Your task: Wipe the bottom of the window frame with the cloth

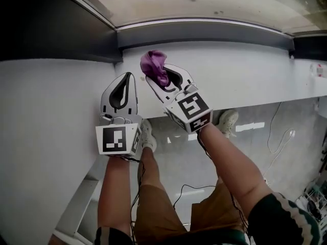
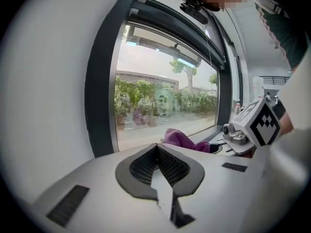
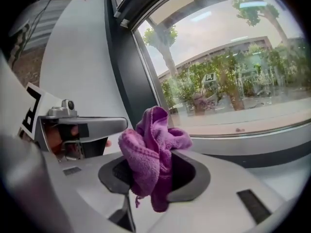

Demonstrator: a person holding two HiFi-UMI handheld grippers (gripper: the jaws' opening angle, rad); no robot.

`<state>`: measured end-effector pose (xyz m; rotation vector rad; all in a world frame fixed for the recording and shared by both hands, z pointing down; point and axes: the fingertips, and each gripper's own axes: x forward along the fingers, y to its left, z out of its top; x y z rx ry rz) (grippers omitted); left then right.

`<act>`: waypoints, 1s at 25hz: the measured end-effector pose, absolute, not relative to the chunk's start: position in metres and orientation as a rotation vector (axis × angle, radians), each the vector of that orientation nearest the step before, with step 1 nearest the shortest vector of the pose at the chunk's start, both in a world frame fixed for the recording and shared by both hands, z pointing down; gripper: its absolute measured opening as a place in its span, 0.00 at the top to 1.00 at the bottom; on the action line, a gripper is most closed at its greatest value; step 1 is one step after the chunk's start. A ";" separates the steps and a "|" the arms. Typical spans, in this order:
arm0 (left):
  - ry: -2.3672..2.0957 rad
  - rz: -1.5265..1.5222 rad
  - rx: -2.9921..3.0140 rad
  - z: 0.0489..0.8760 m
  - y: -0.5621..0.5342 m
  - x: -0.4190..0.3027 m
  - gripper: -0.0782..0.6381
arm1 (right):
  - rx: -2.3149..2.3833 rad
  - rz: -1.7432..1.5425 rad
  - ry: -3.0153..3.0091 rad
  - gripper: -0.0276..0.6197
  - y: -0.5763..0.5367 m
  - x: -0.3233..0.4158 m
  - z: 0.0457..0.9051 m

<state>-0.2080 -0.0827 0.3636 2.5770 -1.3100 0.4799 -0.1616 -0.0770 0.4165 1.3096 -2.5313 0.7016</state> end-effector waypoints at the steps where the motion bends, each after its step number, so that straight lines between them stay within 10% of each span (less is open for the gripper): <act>1: -1.317 0.491 2.576 0.368 -0.086 -0.209 0.89 | 1.282 0.691 -2.532 0.71 -0.082 -0.166 0.424; 25: -1.404 0.626 2.327 0.431 -0.109 -0.231 0.89 | 0.895 0.722 -2.328 0.71 -0.137 -0.214 0.535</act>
